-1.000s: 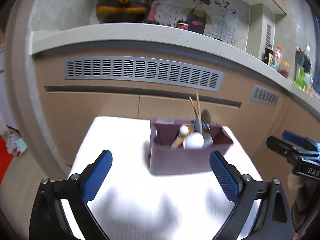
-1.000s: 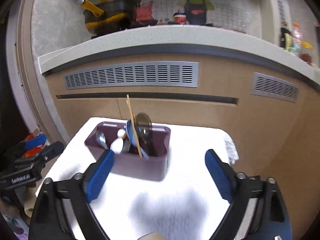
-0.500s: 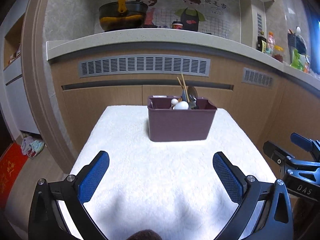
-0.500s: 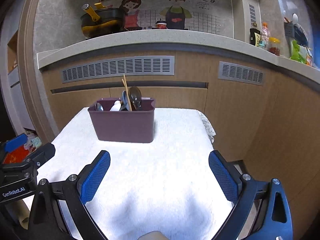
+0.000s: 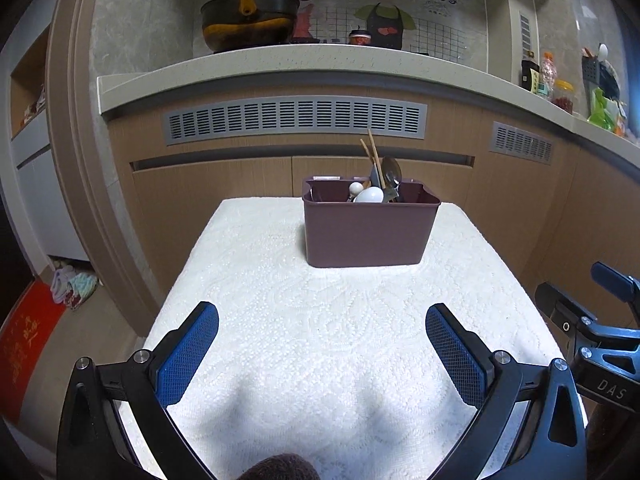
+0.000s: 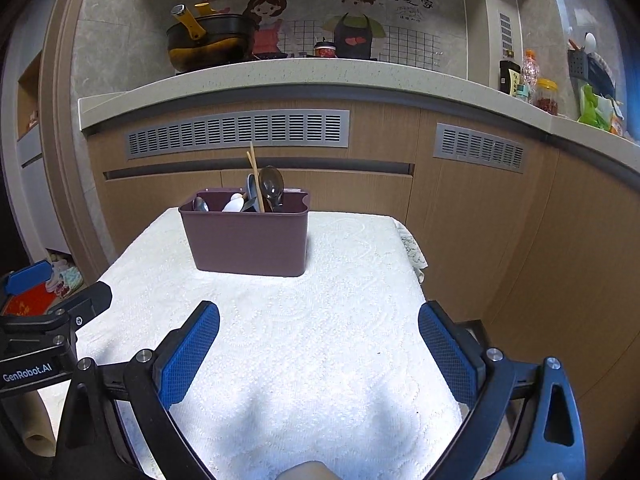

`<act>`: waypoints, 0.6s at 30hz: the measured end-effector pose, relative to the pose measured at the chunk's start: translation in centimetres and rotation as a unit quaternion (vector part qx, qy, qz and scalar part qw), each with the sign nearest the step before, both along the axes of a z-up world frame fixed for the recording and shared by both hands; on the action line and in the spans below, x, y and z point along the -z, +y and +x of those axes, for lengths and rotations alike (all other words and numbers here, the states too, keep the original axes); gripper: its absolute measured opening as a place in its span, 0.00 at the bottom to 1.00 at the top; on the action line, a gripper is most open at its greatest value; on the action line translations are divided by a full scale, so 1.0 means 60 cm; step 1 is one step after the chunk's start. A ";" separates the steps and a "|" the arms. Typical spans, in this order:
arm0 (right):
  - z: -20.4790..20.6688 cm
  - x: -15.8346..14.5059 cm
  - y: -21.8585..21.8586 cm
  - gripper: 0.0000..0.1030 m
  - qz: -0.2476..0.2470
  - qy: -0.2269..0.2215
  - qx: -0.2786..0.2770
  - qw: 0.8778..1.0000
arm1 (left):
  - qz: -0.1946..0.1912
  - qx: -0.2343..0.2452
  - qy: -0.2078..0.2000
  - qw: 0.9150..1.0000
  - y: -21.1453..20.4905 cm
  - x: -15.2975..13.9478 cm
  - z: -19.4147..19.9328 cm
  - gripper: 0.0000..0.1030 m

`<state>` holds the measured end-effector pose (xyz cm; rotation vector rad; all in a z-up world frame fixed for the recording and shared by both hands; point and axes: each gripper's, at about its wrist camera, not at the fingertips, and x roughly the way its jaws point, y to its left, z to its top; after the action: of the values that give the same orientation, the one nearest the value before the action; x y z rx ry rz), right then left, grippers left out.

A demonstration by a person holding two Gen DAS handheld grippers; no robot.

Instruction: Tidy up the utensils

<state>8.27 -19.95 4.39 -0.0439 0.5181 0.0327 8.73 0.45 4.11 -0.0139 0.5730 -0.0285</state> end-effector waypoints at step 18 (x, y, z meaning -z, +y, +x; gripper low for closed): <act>0.000 0.002 0.002 0.96 -0.001 0.001 -0.001 1.000 | -0.001 0.006 0.002 1.000 -0.001 0.001 0.000 1.00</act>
<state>8.25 -19.83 4.28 -0.0470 0.5195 0.0344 8.73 0.40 4.07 -0.0127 0.5778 -0.0413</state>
